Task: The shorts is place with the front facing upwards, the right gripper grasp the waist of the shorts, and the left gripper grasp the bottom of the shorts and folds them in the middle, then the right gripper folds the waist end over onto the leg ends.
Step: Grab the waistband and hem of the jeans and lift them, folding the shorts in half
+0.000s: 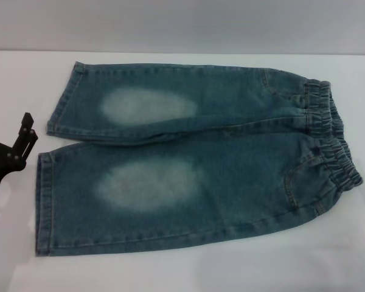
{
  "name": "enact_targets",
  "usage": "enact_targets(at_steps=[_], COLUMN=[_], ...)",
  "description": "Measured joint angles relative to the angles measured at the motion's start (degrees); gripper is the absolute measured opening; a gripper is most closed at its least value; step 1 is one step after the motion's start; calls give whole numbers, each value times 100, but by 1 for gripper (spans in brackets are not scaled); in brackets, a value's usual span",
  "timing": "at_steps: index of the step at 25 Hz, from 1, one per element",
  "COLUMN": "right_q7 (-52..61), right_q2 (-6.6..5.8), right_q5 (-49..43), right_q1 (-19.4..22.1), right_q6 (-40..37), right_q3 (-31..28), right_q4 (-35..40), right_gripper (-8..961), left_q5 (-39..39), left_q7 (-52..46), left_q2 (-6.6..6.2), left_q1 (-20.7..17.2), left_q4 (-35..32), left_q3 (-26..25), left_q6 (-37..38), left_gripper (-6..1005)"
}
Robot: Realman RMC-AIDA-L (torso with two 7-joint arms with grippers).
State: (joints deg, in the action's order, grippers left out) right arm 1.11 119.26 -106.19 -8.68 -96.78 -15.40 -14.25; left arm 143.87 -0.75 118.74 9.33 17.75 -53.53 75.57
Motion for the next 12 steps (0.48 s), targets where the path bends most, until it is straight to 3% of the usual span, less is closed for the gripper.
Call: enact_targets(at_steps=[12], right_q7=[144], right_q2=[-30], right_q5=[4], right_q1=[-68], right_q6=[121], right_q3=[32], right_q4=[-113], right_gripper=[770], left_q5=[25], left_q7=[5], left_q2=[-13], left_q1=[103], left_q4=[38], left_q3=[10], left_q6=[-121], left_gripper=[785])
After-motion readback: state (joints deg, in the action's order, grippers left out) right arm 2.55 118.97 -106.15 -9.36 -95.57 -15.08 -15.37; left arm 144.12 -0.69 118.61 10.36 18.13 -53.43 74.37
